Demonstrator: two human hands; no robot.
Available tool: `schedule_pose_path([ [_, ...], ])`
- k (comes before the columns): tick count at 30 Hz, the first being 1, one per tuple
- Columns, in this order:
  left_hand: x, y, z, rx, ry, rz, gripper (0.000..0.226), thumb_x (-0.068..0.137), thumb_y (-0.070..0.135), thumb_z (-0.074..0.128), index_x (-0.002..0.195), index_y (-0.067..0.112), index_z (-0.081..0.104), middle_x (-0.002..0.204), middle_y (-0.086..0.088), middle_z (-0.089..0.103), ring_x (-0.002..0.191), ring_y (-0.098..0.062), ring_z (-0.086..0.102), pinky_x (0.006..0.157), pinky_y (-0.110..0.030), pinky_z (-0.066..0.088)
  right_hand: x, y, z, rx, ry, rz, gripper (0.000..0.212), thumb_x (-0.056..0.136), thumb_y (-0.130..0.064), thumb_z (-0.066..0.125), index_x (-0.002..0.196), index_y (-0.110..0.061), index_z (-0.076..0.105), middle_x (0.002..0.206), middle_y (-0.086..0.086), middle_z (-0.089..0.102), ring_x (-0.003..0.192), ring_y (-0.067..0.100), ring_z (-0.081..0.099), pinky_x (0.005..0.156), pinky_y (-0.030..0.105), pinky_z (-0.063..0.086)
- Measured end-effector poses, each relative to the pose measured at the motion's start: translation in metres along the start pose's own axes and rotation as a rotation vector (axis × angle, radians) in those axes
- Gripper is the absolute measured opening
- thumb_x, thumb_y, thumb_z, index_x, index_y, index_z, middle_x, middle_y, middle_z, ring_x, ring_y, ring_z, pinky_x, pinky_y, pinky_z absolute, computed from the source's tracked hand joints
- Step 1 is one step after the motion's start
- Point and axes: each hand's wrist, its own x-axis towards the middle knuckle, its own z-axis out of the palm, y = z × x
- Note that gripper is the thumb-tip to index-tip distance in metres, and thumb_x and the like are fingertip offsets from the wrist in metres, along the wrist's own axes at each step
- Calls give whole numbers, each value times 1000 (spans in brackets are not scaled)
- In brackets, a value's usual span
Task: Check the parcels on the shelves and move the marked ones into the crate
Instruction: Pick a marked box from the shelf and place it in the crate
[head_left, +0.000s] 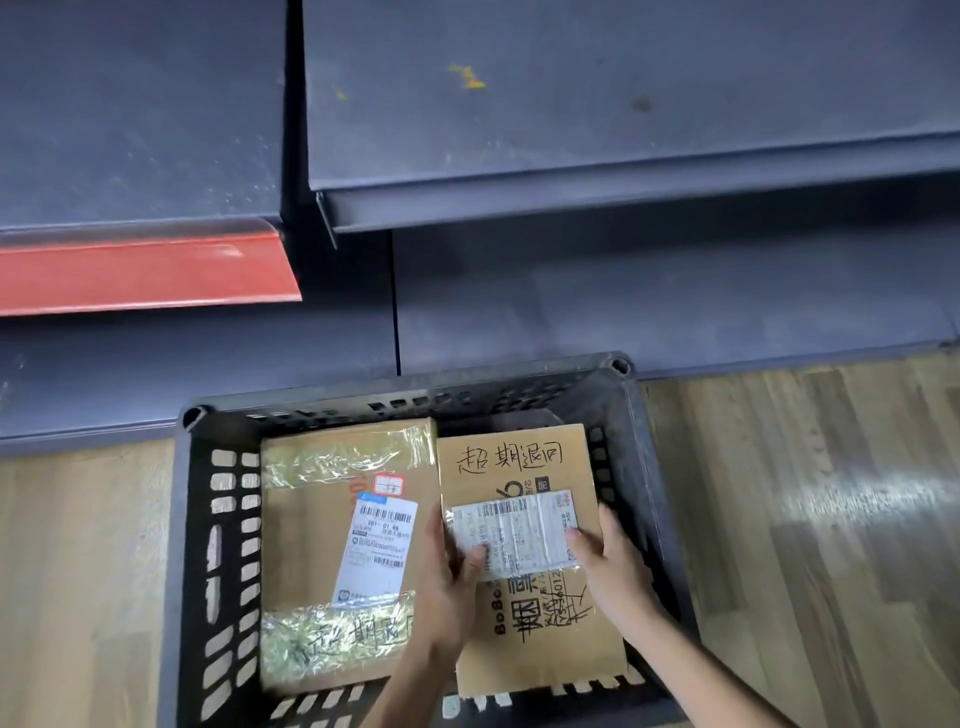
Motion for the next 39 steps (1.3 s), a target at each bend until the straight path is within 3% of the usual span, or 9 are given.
schedule_pose_path([
  [6,6,-3,1,-27,2,-53,44,87,7,55,123,28,40,115,-10,61,107,-23,61,89,-43,53,2,-5,-1,-2,28,5,58,97,-24,42,147,-12,14,148,9,35,132,24,38,98,29,34],
  [12,12,5,6,46,0,26,38,88,-1,52,110,28,41,105,-4,62,93,-4,63,72,-13,50,7,-9,-1,-10,45,13,57,98,-21,41,147,-11,14,145,9,40,128,24,43,92,27,36],
  [18,6,13,2,135,-33,-3,41,89,3,55,103,38,39,97,-10,55,92,-16,58,73,-25,54,-4,-12,-3,-53,50,-6,65,95,-29,46,148,-18,11,151,7,31,133,25,38,101,35,36],
  [21,-9,41,-3,238,-25,-32,52,89,6,57,116,42,32,111,20,43,104,8,45,83,-8,42,-29,-24,-10,-62,63,-87,70,93,-27,52,148,-19,9,155,1,20,139,21,27,110,34,26],
  [24,-26,75,-13,393,-31,-66,74,89,12,58,147,16,12,148,-1,28,138,-16,24,108,-24,23,-66,-47,-28,-49,28,-164,66,92,-22,53,147,-18,15,150,-2,30,135,17,33,104,27,30],
  [28,-67,147,-27,552,-62,-5,74,87,14,61,146,14,17,152,-4,27,139,-20,25,115,-34,22,-122,-85,-62,67,-12,-185,61,91,-15,55,144,-17,25,147,3,36,130,15,37,97,22,29],
  [35,-147,275,-49,960,-116,350,68,87,30,55,145,15,22,146,0,33,136,-21,28,113,-35,25,-223,-165,-141,205,77,-299,55,88,-15,59,138,-17,37,142,4,43,128,17,43,107,30,32],
  [37,-159,305,-58,1069,-77,558,67,74,40,52,133,15,36,125,-4,56,119,-23,47,96,-30,46,-245,-184,-161,306,107,-347,51,86,-8,62,132,-17,43,138,8,48,119,16,46,105,33,35],
  [39,-170,335,-64,1122,-82,669,73,56,50,43,124,21,38,109,2,60,99,-15,47,82,-19,48,-268,-202,-179,407,141,-383,46,83,2,62,121,-20,45,128,9,51,118,21,46,100,31,35],
])
